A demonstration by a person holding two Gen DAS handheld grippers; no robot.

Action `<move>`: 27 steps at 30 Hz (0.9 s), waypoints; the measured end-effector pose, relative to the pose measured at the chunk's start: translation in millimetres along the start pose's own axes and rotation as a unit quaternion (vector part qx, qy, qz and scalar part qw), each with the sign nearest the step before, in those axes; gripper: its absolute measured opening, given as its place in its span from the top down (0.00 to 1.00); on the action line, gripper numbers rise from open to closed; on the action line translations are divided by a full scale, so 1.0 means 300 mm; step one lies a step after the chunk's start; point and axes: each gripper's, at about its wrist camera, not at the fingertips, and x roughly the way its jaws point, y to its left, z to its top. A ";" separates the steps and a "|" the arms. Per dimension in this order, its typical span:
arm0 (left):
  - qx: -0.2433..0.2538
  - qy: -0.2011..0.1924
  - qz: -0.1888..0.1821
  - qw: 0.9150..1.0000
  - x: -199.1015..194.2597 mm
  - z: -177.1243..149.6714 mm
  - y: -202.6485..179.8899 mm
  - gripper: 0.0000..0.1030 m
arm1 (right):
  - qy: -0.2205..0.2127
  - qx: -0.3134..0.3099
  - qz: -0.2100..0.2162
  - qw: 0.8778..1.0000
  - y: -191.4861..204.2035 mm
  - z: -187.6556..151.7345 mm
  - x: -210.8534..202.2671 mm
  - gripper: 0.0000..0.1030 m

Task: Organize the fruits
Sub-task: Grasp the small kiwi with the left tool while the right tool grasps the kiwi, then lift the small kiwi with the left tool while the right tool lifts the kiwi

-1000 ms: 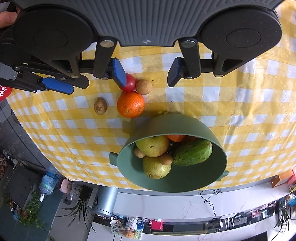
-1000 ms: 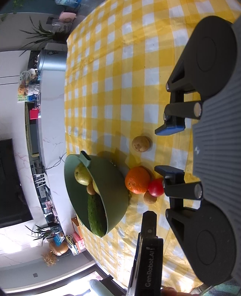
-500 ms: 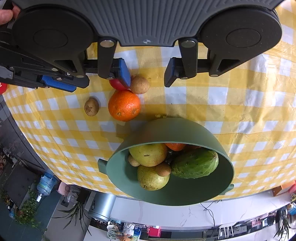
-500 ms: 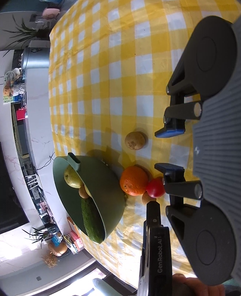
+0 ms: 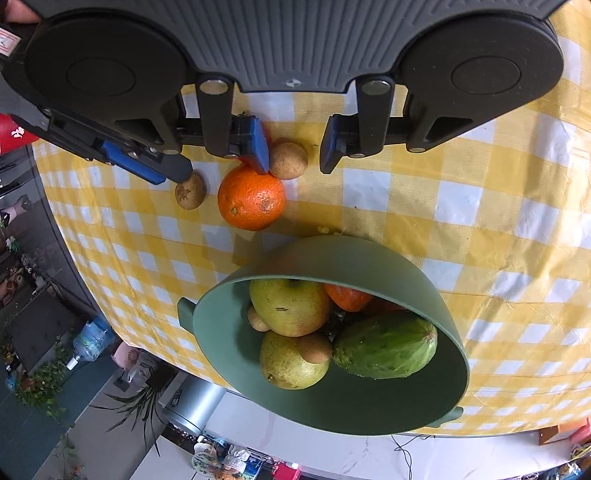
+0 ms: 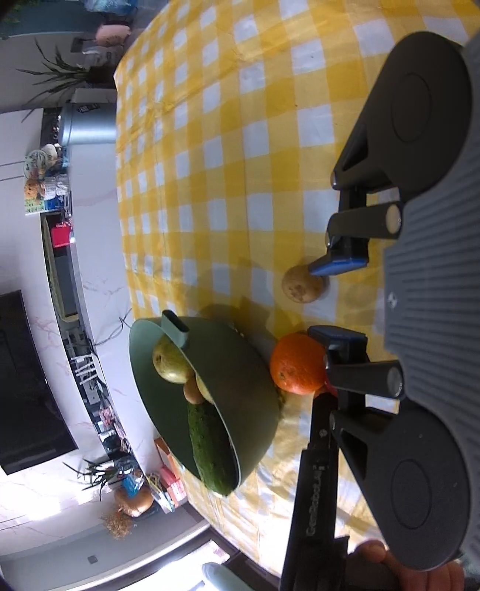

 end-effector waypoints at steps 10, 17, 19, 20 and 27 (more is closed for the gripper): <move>0.006 -0.006 -0.003 1.000 -0.004 -0.003 -0.014 0.77 | 0.000 -0.009 -0.021 1.000 -0.002 0.013 0.060 0.74; 0.005 -0.015 0.012 1.000 -0.030 0.000 -0.002 0.77 | 0.005 -0.002 -0.016 1.000 -0.008 0.009 0.065 0.80; 0.013 -0.017 0.019 1.000 -0.038 0.001 0.000 0.77 | -0.002 -0.007 -0.013 1.000 -0.005 0.009 0.056 0.80; 0.020 -0.019 0.026 0.999 -0.040 0.000 -0.002 0.77 | -0.006 -0.012 -0.012 1.000 0.002 0.009 0.050 0.80; 0.040 -0.016 0.038 0.998 -0.023 -0.011 -0.013 0.76 | 0.000 -0.030 -0.008 1.000 0.023 0.001 0.048 0.80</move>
